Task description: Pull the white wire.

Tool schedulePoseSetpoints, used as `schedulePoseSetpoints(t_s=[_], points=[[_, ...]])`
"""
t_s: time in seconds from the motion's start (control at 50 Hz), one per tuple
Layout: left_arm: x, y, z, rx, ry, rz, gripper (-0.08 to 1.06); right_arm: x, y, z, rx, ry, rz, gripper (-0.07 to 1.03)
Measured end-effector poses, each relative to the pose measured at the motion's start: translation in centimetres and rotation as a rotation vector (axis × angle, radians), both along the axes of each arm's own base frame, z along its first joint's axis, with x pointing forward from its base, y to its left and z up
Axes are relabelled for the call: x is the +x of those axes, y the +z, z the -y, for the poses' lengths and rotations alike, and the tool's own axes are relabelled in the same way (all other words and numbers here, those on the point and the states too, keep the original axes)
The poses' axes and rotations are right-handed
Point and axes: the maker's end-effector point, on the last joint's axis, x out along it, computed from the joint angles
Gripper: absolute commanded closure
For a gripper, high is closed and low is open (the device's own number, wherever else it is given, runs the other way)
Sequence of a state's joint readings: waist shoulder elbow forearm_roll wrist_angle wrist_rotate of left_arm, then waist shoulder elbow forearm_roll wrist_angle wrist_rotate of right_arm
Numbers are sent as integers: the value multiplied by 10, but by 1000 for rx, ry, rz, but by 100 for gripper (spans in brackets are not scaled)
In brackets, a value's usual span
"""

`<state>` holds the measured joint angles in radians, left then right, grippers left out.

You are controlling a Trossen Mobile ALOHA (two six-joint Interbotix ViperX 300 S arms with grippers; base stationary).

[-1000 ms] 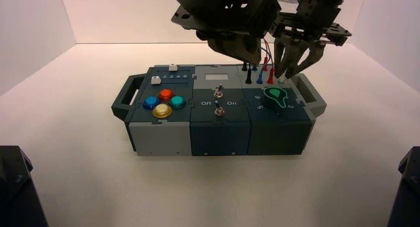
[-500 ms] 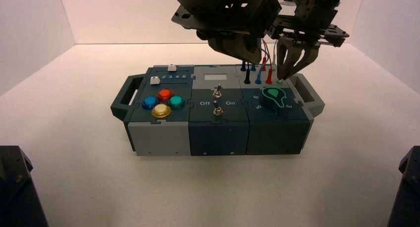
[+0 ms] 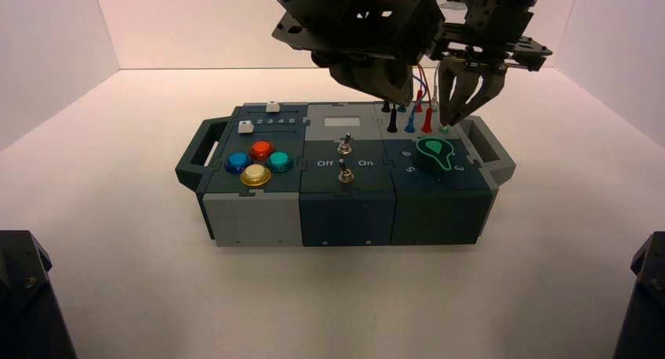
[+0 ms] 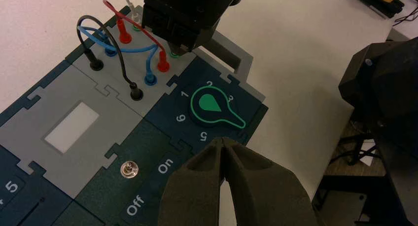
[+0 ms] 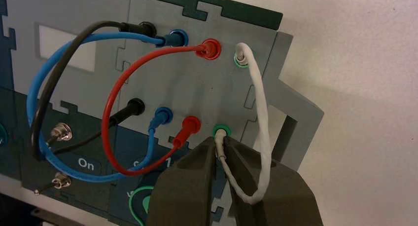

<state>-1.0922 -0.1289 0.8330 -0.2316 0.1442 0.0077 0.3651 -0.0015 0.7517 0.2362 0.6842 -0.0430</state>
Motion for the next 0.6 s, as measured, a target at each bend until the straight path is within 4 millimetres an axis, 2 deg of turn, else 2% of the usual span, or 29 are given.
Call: schedulePoseSetpoints(t_s=[0.52,0.6], points=[[0,-4,0,8,0,-4,101,2,4,1,-16,23,5,99],[0,-4,0,8,0,-2,101,3,10,1,-18,32,14,99]])
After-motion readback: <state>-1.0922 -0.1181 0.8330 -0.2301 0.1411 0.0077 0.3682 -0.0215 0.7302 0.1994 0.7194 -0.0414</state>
